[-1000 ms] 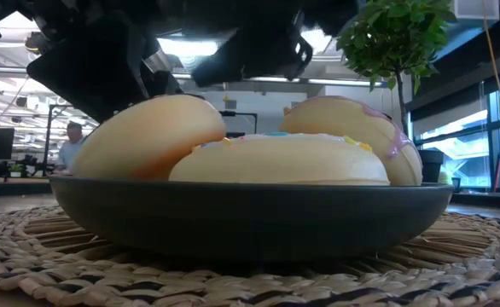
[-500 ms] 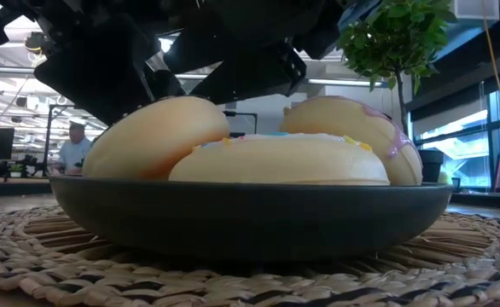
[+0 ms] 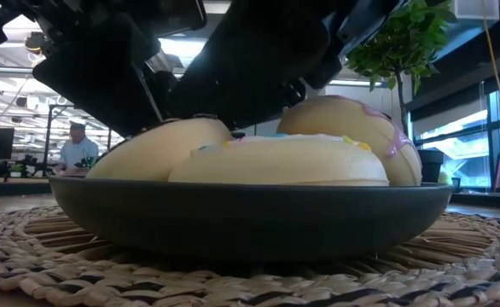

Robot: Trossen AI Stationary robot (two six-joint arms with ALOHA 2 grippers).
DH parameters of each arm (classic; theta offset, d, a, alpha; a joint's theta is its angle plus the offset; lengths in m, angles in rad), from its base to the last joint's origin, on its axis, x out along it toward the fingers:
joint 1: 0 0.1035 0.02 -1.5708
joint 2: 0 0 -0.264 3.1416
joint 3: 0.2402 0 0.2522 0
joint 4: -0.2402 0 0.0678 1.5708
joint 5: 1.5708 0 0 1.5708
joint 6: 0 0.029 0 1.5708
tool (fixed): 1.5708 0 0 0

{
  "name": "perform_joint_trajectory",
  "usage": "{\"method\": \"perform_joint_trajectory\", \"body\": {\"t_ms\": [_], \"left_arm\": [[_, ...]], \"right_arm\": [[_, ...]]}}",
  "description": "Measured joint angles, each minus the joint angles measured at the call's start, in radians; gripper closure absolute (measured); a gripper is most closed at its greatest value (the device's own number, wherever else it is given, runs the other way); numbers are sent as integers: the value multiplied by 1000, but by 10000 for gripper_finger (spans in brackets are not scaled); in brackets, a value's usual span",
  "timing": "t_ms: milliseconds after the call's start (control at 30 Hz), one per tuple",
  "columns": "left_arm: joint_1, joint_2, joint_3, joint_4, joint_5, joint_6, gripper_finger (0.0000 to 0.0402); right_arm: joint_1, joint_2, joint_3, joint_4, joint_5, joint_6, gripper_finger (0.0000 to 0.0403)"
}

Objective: Pick & Place donuts
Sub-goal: Put the big black doughnut on the black plate

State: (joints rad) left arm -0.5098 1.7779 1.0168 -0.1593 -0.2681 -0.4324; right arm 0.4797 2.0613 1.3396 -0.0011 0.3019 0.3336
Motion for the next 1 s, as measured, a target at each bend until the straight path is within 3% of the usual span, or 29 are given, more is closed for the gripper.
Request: {"method": "perform_joint_trajectory", "body": {"t_ms": [500, 1000], "left_arm": [[0, 0, 0, 6, 32, -1, 243], [1, -27, 0, -2, 25, -17, 145]], "right_arm": [[0, 0, 0, -27, -2, 6, 130], [0, 0, 0, -27, -1, 15, 130]]}}
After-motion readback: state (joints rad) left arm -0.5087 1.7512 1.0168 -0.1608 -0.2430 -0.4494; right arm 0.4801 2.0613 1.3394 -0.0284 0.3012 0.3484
